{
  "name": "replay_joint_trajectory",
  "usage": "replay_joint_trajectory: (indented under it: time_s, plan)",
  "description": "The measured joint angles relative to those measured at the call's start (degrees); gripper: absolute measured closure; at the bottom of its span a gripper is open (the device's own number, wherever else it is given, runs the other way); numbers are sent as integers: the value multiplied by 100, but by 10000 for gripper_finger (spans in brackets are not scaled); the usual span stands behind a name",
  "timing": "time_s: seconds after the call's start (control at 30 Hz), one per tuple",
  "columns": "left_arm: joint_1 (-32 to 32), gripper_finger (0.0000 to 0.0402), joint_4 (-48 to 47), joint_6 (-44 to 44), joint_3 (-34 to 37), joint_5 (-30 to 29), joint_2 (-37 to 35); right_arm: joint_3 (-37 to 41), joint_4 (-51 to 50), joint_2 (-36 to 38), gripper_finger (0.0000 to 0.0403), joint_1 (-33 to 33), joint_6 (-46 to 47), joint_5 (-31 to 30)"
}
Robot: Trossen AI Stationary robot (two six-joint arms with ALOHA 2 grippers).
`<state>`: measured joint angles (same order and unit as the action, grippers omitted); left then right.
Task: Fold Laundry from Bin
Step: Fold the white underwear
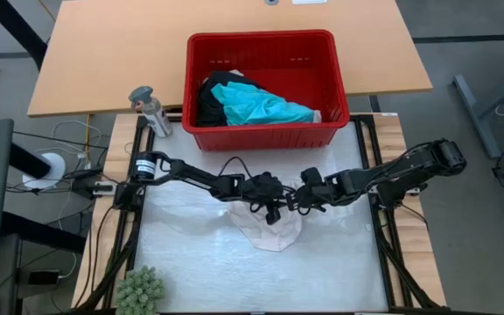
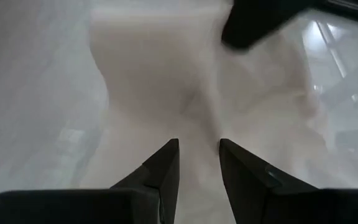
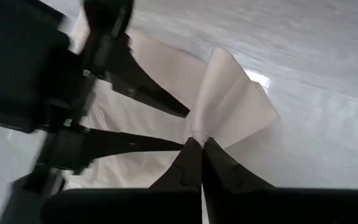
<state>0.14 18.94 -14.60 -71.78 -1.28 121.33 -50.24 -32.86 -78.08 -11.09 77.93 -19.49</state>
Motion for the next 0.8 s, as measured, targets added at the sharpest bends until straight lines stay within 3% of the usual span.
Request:
replay_joint_trajectory:
  time_s: [0.8]
  plan:
    - [-15,299,603,-262,-86,255,261,0,394,-2,381,0,-387,3]
